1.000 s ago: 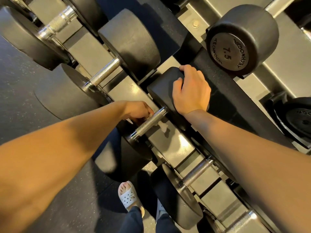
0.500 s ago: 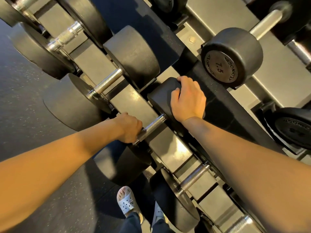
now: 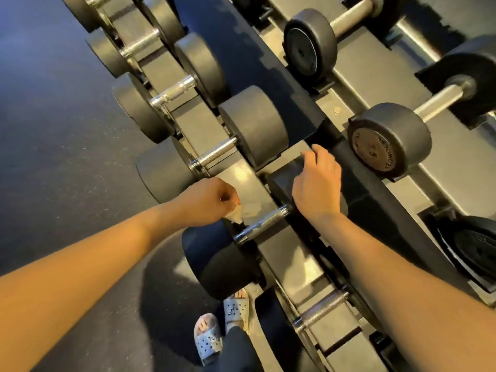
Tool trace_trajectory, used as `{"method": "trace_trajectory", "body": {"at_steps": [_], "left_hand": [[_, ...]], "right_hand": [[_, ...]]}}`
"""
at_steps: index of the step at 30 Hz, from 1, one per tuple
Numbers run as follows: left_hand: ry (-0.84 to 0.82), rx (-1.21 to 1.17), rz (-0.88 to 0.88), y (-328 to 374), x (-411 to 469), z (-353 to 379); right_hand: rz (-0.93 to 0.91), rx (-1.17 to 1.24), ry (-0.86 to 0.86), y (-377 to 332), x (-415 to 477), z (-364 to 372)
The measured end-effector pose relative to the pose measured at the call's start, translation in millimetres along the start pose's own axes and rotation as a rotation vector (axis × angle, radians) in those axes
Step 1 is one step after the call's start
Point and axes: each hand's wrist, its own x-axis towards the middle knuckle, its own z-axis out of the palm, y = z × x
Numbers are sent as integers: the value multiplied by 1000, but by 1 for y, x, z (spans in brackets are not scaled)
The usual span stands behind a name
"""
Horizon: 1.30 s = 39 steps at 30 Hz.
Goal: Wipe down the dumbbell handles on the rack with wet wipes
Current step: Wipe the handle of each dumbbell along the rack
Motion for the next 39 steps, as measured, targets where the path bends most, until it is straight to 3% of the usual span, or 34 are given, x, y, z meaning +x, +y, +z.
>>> {"method": "trace_trajectory", "body": {"at_steps": [3,7,10,12,15,17,21,24,26,31,36,39], "left_hand": [[108,-76,-21,-6,-9,-13],[349,-245,-132,-20,-11,-18],[508,-511,-237,-27,-9,-23],[495,-643,-285,-31,-6,-25],[458,-569,-295,-45,0,-27],[601,-383,-312,-64,3,-34],[989,-114,-338,-106,21,-52],[948,-64,-385,-122,48,-49],[927,-20,-434,-123,61,-43],[968,48,-425,-124,65,-40],[939,71,-454,-127,68,-36],[930,71,-464,-127,68,-35]], "right_hand": [[-55,481,-158,-51,-8,-7],[361,1215,-654,-119,-12,9],[589,1417,-769,-139,-9,25],[703,1519,-834,-144,-5,34],[787,1536,-865,-141,4,47],[781,1431,-770,-137,12,54],[392,1034,-508,-133,27,56],[210,837,-425,-140,34,74],[283,885,-444,-145,37,91],[715,1247,-624,-157,38,121],[975,1420,-546,-177,51,127],[1048,1407,-524,-186,54,129]]}}
